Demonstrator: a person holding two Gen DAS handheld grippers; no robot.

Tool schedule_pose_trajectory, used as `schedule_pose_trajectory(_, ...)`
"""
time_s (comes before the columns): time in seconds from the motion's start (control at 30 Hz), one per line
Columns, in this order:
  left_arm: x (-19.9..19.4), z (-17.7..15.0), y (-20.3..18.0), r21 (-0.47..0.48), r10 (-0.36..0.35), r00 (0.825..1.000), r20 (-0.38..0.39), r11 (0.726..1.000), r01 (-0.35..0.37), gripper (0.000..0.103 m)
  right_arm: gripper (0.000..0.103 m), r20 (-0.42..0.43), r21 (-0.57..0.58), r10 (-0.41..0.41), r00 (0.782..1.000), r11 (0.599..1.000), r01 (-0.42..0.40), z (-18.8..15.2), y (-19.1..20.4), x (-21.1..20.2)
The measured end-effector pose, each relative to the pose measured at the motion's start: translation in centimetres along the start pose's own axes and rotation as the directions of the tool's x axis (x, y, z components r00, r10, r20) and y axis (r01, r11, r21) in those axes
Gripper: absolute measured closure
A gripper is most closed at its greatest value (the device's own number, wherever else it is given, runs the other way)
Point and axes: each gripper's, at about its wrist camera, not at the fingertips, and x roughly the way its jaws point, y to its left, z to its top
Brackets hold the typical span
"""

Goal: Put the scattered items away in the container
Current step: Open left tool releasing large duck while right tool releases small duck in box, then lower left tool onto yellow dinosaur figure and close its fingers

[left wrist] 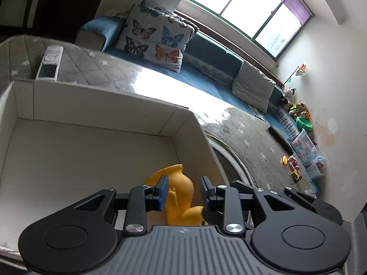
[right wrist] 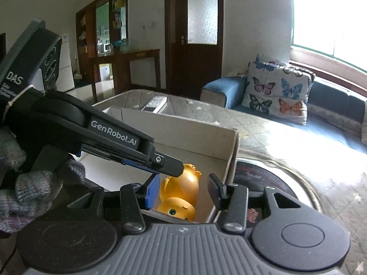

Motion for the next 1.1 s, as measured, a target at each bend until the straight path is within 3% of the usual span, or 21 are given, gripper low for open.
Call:
schedule_pose_trajectory(0.1, -0.9, -0.5, -1.0, 0.024, 0.006, 1.000, 0.012, 1.000, -0.006, 0.071, 0.056, 0.018, -0.002, -0.008, 1.000, 1.000, 0.009, -0.3, 0.0, -1.5)
schedule_pose_trajectory(0.2, -1.8, -1.1, -2.0, 0.047, 0.016, 1.000, 0.026, 0.999, -0.017, 0.071, 0.048, 0.037, -0.005, -0.017, 0.999, 1.000, 0.017, -0.6, 0.1, -3.0)
schedule_pose_trajectory(0.47, -3.8, -3.2, -4.0, 0.084, 0.028, 0.999, 0.044, 0.996, -0.031, 0.071, 0.047, 0.044, 0.006, -0.037, 0.998, 0.999, 0.037, -2.4, 0.2, -6.0)
schedule_pose_trajectory(0.57, -4.4, -4.3, -4.5, 0.081, 0.027, 0.999, 0.046, 0.996, -0.030, 0.071, 0.042, 0.041, 0.012, -0.047, 0.998, 0.999, 0.047, -3.3, 0.2, -6.9)
schedule_pose_trajectory(1.0, -5.8, -8.3, -5.8, 0.079, 0.017, 0.999, 0.040, 0.997, -0.020, 0.071, 0.039, -0.005, 0.044, -0.061, 0.998, 0.997, 0.061, -7.8, 0.7, -9.3)
schedule_pose_trajectory(1.1, -5.7, -9.0, -6.3, 0.082, 0.011, 0.999, 0.032, 0.997, -0.013, 0.071, 0.033, -0.011, 0.061, -0.066, 0.998, 0.996, 0.067, -8.7, 0.7, -9.7)
